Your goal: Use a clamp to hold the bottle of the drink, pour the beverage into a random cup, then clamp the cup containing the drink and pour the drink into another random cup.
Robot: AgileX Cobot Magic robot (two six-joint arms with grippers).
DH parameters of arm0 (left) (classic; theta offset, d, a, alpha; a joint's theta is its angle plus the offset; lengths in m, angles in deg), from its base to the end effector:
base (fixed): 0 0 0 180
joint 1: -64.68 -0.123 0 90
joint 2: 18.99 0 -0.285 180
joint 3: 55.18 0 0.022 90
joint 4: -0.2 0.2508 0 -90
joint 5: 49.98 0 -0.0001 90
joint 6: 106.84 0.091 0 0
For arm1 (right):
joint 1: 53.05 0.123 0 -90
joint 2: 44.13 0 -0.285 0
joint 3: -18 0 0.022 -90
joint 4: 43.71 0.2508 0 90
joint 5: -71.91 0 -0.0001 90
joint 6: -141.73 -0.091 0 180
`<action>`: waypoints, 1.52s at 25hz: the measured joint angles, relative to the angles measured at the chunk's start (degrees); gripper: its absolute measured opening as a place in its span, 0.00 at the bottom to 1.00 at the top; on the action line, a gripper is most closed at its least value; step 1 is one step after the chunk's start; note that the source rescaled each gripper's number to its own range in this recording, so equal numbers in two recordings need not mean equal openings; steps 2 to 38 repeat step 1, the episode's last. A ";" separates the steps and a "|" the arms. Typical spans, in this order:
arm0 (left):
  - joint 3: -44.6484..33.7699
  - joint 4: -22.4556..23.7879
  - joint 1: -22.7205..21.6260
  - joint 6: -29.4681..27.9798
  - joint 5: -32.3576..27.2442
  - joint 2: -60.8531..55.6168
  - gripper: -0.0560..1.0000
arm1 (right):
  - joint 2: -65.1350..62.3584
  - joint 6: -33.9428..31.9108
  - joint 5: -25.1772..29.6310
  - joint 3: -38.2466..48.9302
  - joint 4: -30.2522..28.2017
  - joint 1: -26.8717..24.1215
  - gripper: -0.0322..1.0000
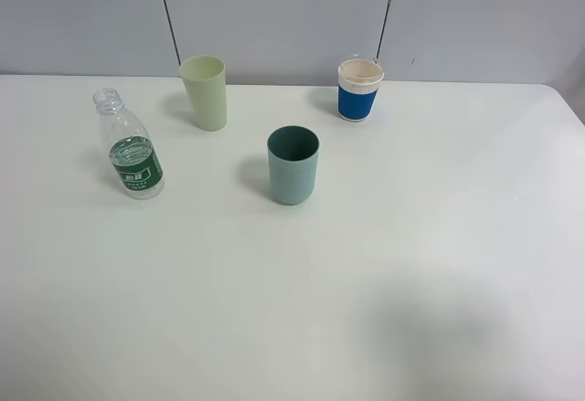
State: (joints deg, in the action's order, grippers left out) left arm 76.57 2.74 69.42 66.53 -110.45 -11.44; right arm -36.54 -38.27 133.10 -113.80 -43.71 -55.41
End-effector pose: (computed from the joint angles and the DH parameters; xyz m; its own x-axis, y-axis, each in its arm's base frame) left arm -0.0056 0.0040 0.2793 -0.4433 -0.0572 -0.8946 0.0066 0.9977 -0.0671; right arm -0.0064 0.0003 0.2785 -0.4533 0.0187 -0.8912 0.0412 0.9992 0.0000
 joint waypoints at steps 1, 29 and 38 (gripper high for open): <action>0.00 0.00 0.00 0.00 0.00 0.00 1.00 | 0.00 0.00 0.00 0.00 0.00 0.00 0.58; 0.00 0.00 0.00 0.00 0.00 0.00 1.00 | 0.00 0.00 0.00 0.00 0.00 0.00 0.58; 0.00 0.00 0.00 0.00 0.00 0.00 1.00 | 0.00 0.00 0.00 0.00 0.00 0.00 0.58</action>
